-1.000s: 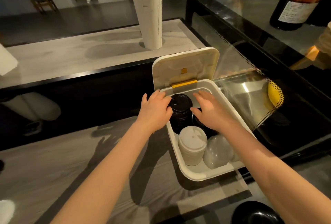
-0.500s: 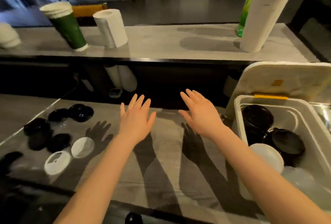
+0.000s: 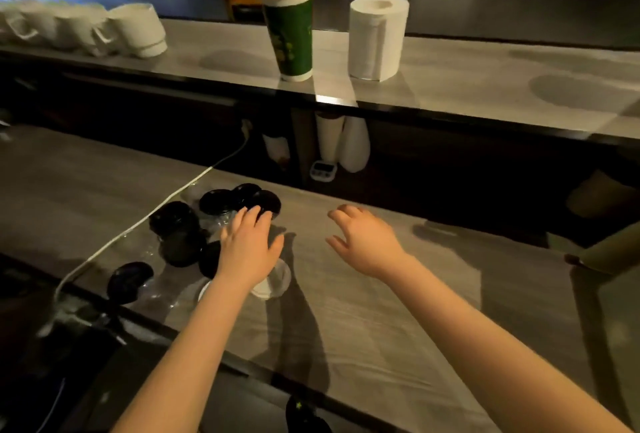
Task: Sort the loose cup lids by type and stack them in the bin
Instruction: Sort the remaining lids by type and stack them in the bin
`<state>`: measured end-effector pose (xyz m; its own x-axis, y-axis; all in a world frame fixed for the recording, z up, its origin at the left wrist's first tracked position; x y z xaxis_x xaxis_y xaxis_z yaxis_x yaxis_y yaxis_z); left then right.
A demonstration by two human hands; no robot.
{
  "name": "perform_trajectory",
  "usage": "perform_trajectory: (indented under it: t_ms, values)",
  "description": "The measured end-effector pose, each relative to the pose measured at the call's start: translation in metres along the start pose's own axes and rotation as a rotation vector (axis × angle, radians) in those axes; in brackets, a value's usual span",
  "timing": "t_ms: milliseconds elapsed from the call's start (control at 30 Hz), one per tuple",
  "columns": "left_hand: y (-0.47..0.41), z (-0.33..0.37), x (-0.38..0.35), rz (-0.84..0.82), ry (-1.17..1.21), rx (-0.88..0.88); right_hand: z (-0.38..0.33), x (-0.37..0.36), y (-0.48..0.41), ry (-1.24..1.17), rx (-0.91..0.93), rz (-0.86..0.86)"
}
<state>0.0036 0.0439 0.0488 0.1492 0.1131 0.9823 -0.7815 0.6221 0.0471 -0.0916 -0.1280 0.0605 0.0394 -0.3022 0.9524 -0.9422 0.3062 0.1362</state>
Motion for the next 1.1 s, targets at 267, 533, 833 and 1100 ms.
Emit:
perform_trajectory:
  t_ms: [267, 533, 833, 1100]
  values:
    - [0.001, -0.109, -0.022, -0.042, 0.026, 0.102, -0.08, -0.07, -0.055, 0.014, 0.013, -0.262]
    - [-0.002, -0.197, -0.041, -0.144, 0.088, 0.284, -0.152, -0.122, -0.098, 0.026, -0.072, -0.417]
    - [-0.032, -0.245, -0.051, -0.301, 0.146, 0.351, -0.195, -0.158, -0.137, 0.086, -0.089, -0.505]
    - [-0.054, -0.244, -0.059, -0.324, 0.131, 0.386, -0.188, -0.162, -0.146, -0.037, -0.08, -0.372]
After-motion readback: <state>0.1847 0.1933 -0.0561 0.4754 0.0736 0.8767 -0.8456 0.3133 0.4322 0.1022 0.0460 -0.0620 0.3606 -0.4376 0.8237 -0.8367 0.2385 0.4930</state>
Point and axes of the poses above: each hand's wrist, its own y-axis away from the middle knuckle, its own x-axis out of the back of the hand, z = x × y, the point moved 2 cm from there along -y, towards the middle knuckle, and after that the axes turned 8 degrees about -x, right-handed, at the moved point
